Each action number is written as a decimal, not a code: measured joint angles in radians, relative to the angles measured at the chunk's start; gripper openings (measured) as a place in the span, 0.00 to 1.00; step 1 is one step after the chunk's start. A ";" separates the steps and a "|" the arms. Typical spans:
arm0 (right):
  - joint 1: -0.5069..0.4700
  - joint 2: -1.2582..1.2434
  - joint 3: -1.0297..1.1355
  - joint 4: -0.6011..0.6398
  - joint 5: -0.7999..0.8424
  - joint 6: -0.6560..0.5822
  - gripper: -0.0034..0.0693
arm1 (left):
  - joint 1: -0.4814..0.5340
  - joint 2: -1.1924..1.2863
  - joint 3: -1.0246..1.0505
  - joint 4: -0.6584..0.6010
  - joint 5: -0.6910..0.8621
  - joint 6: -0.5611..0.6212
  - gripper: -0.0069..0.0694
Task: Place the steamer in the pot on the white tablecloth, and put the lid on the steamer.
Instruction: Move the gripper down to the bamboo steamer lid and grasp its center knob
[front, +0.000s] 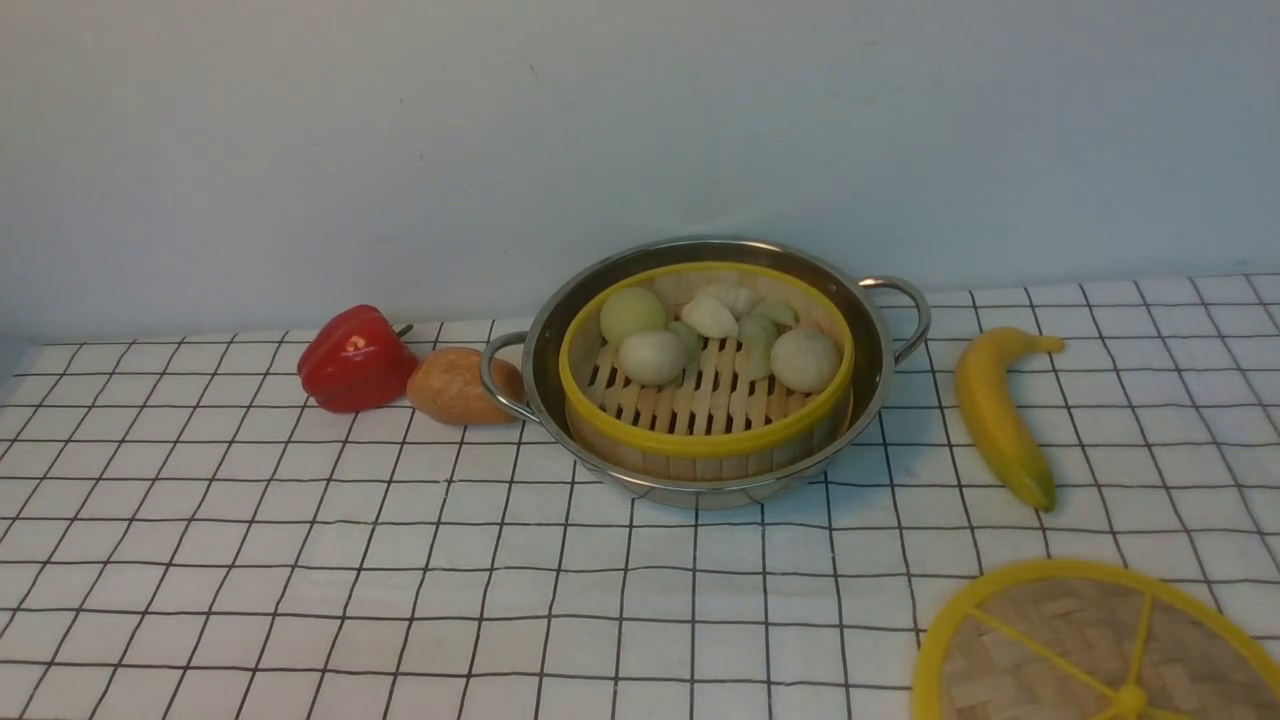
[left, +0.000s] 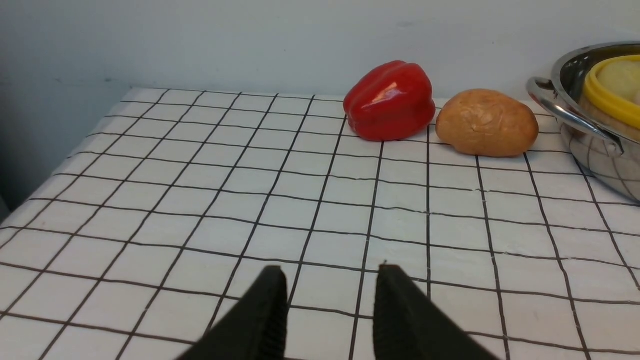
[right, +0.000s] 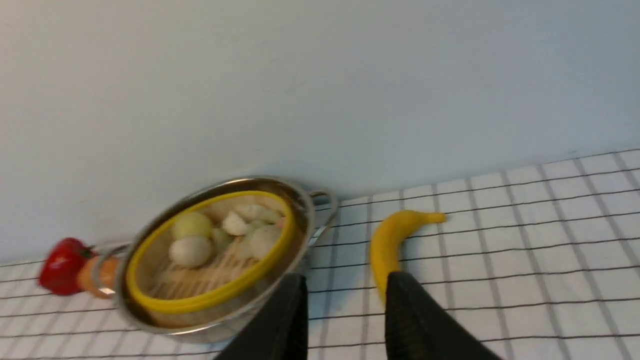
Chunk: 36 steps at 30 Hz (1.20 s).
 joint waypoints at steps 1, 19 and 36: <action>0.007 0.013 -0.012 0.020 0.016 -0.005 0.38 | 0.000 0.000 0.000 0.000 0.000 0.001 0.41; 0.062 0.590 -0.045 0.007 0.198 -0.456 0.38 | -0.123 -0.001 0.000 0.001 -0.001 0.001 0.41; 0.368 1.111 -0.045 -0.334 0.038 -0.260 0.38 | -0.125 -0.001 0.000 0.001 -0.001 0.001 0.41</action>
